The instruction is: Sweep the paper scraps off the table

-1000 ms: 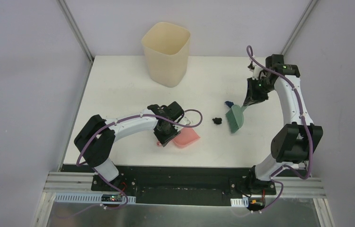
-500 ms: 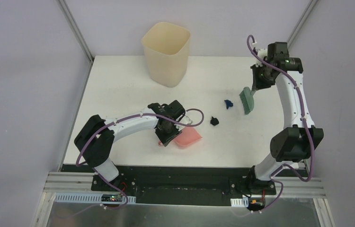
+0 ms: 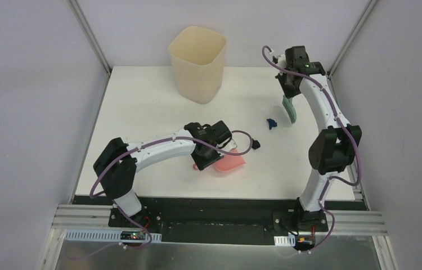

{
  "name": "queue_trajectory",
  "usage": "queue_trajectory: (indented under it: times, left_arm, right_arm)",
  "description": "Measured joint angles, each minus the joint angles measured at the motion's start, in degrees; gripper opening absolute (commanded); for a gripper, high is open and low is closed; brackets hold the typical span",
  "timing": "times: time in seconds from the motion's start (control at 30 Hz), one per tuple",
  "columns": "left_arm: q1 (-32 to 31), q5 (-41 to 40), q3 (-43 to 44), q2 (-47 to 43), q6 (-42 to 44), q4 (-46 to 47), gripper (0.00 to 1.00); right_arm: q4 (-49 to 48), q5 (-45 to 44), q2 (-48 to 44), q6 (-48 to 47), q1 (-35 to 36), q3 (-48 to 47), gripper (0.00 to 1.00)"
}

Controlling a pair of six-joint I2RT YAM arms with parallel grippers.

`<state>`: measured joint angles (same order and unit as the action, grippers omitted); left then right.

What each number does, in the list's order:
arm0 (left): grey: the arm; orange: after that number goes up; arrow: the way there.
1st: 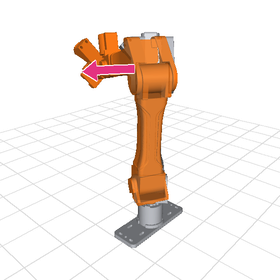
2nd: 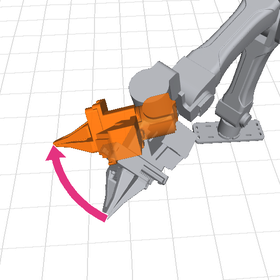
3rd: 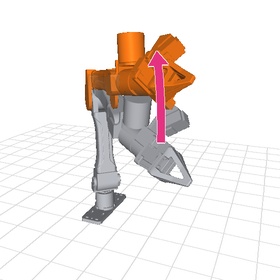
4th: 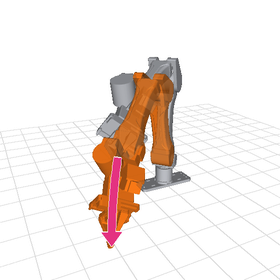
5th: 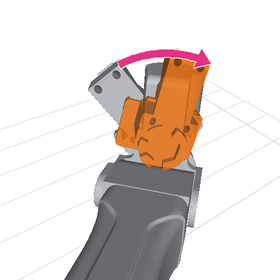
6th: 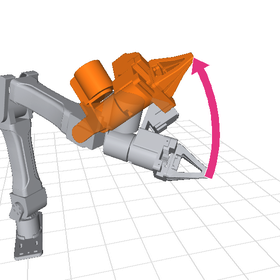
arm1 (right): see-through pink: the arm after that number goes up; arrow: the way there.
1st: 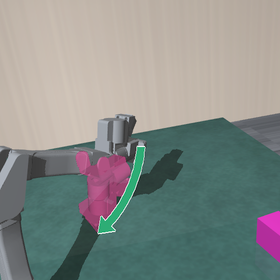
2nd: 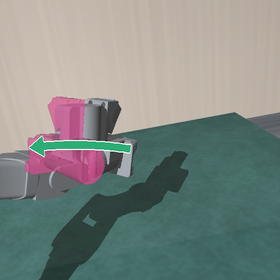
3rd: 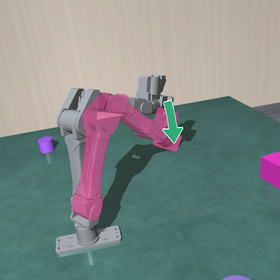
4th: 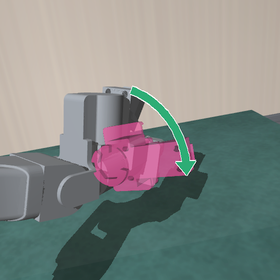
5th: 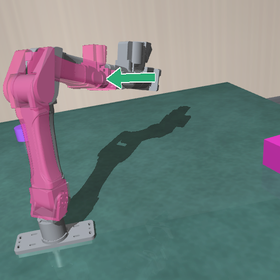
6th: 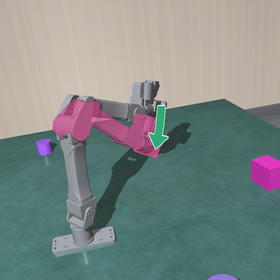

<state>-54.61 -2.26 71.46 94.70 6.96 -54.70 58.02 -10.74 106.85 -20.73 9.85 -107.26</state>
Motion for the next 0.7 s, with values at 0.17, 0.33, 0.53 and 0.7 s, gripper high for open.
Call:
queue_trajectory:
  times: [0.17,0.33,0.53,0.7]
  left_arm:
    - [-0.09,-0.90,1.25,2.58,0.00,-1.11,0.13]
    - [-0.11,-0.76,2.08,4.76,0.07,-1.46,0.11]
    - [-0.13,-0.68,2.23,6.51,0.13,-1.29,0.11]
    - [-0.15,-0.68,2.69,7.82,0.13,-1.07,0.10]
  right_arm:
    - [-0.81,-0.52,1.33,0.13,0.94,0.17,0.00]
    - [-1.64,-0.55,1.29,1.40,5.84,4.68,0.00]
    - [-1.81,0.35,-0.17,2.93,13.18,9.01,0.00]
    - [-0.72,7.19,-2.64,6.38,14.01,9.05,0.00]
